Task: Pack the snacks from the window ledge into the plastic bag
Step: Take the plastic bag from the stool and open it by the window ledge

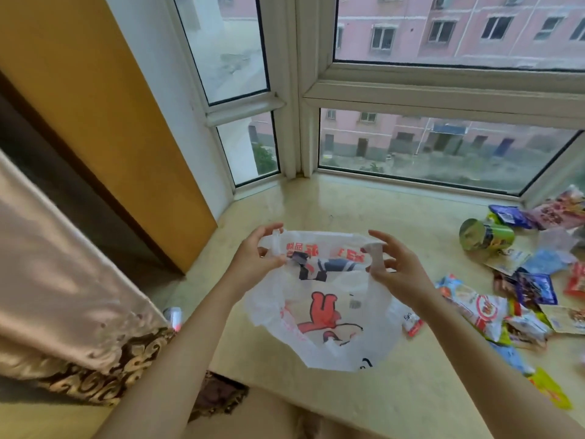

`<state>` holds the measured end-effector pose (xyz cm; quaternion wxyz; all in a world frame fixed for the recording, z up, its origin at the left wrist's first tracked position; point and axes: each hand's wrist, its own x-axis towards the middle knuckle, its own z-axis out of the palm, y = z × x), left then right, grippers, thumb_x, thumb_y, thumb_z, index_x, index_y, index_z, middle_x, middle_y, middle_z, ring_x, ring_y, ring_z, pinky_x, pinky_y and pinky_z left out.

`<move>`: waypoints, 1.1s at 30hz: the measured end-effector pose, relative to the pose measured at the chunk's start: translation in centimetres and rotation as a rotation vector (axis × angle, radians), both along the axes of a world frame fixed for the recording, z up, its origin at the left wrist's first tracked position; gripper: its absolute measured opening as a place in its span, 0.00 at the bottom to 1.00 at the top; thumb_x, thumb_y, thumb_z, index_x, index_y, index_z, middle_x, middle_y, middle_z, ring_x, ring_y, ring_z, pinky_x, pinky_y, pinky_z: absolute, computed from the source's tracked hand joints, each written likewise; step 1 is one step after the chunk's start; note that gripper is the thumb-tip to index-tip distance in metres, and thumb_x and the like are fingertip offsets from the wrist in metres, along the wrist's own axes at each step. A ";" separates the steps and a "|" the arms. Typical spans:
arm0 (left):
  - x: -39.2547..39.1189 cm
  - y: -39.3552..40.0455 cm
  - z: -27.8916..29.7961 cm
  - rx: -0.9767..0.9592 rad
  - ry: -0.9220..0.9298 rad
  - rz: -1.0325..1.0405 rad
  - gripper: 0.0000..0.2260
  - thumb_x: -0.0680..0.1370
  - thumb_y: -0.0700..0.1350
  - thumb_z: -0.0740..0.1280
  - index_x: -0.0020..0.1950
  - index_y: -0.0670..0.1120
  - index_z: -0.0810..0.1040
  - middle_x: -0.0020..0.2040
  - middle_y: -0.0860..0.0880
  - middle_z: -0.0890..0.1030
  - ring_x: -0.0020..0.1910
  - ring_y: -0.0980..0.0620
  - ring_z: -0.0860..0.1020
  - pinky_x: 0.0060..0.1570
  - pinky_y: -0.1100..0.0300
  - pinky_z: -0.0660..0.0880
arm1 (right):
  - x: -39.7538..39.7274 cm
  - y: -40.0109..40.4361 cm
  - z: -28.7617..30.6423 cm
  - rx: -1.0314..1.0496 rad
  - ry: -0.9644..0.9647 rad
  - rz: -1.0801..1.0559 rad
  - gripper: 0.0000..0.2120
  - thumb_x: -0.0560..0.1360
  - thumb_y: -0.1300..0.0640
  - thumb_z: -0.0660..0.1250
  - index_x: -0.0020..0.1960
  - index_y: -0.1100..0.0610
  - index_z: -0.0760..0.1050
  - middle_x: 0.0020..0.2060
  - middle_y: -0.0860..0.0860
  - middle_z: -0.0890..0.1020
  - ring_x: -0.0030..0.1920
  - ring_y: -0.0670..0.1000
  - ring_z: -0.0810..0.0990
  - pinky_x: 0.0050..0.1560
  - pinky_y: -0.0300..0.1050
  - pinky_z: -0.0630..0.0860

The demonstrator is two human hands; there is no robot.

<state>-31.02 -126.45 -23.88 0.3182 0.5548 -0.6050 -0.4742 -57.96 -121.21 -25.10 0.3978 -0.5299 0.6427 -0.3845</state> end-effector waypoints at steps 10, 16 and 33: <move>1.8 -10.9 -6.4 0.055 -0.041 0.003 0.26 0.74 0.37 0.70 0.65 0.62 0.71 0.58 0.63 0.74 0.35 0.50 0.70 0.40 0.60 0.72 | 1.9 -12.6 -5.8 0.040 0.145 -0.128 0.16 0.81 0.48 0.56 0.69 0.41 0.66 0.51 0.47 0.82 0.40 0.44 0.82 0.43 0.51 0.81; 2.6 -12.4 -8.9 0.073 -0.088 0.075 0.28 0.74 0.39 0.71 0.66 0.65 0.67 0.63 0.59 0.72 0.47 0.48 0.79 0.45 0.62 0.75 | 1.2 -14.2 -7.7 0.086 0.209 -0.112 0.19 0.80 0.53 0.58 0.69 0.39 0.64 0.48 0.46 0.81 0.43 0.44 0.81 0.44 0.53 0.81; 0.1 -8.3 -9.0 -0.134 -0.235 0.149 0.25 0.72 0.42 0.74 0.64 0.58 0.70 0.61 0.57 0.73 0.59 0.56 0.73 0.60 0.52 0.72 | -1.2 -10.2 -7.2 0.085 0.209 -0.202 0.28 0.72 0.59 0.71 0.70 0.48 0.67 0.51 0.45 0.78 0.48 0.48 0.79 0.48 0.49 0.78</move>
